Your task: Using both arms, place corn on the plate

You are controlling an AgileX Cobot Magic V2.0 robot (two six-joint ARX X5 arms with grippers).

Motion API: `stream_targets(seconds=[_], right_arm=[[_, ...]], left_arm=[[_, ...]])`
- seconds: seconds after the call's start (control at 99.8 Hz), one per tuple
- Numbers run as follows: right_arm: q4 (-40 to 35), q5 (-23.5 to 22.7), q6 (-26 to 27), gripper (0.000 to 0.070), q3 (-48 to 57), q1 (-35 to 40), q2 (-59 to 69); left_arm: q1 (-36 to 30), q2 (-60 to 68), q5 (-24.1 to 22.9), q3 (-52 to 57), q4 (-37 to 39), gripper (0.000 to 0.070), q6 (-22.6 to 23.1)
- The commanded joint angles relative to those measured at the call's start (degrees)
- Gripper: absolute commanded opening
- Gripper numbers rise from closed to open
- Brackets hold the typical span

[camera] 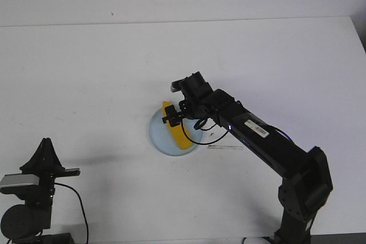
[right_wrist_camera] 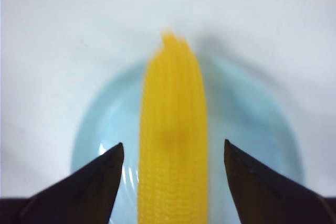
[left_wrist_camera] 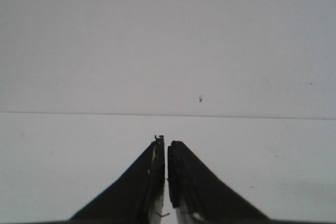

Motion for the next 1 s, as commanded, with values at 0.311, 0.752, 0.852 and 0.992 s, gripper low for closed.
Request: stream_targets(seconds=[0.311, 0.752, 0.852, 0.992], right_arm=[[1.8, 18.7, -6.8, 0.0313, -1.8, -0.4, -5.8], [19.0, 19.2, -9.6, 0.0011, -25.2, -8.2, -21.5], [24.2, 16.2, -10.8, 0.0011, -32.1, -11.7, -27.0], [28.6, 11.3, -12.6, 0.0011, -39.5, -17.7, -33.7]], left_arm=[[0.1, -0.2, -0.1, 0.2, 0.9, 0.0001, -0.1], [0.1, -0.2, -0.1, 0.2, 0.9, 0.0001, -0.1], [0.1, -0.2, -0.1, 0.2, 0.9, 0.0001, -0.1], [0.1, -0.2, -0.1, 0.2, 0.9, 0.0001, -0.1]])
